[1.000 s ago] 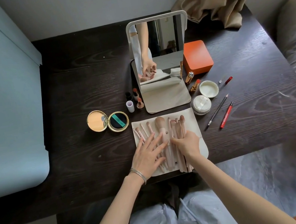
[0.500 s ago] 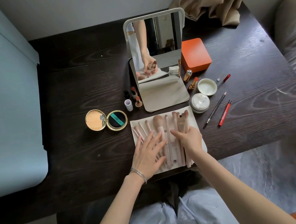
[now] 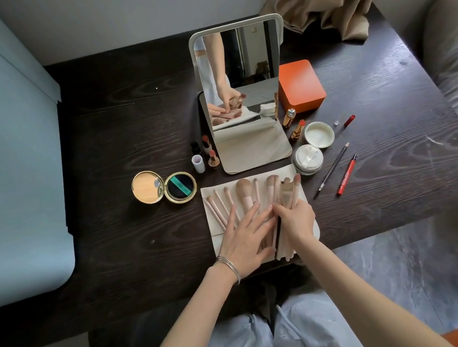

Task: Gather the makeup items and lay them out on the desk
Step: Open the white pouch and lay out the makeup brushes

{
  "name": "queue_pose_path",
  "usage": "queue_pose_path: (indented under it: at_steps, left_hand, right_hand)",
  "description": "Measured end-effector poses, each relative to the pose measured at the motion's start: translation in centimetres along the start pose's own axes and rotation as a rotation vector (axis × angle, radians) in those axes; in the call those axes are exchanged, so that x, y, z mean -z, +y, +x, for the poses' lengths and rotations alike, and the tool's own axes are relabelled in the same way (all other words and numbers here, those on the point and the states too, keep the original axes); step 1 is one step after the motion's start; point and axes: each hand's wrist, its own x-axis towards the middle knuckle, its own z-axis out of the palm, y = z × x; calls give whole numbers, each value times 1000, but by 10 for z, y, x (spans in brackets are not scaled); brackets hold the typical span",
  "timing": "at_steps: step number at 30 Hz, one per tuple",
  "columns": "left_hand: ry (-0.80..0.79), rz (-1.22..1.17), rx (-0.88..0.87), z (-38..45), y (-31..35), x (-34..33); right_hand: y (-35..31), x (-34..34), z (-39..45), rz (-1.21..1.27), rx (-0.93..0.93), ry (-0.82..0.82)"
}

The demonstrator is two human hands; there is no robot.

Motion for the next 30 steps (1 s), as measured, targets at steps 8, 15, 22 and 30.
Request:
queue_pose_path:
  at_steps: [8, 15, 22, 30]
  left_hand:
    - [-55, 40, -32, 4, 3, -2]
    - [-62, 72, 6, 7, 6, -5]
    - [-58, 44, 16, 3, 0, -6]
    - [-34, -3, 12, -1, -1, -5]
  right_hand:
    - [0, 8, 4, 56, -31, 40]
    - [0, 9, 6, 84, -34, -1]
    - [-1, 1, 5, 88, -37, 14]
    - [1, -1, 0, -11, 58, 21]
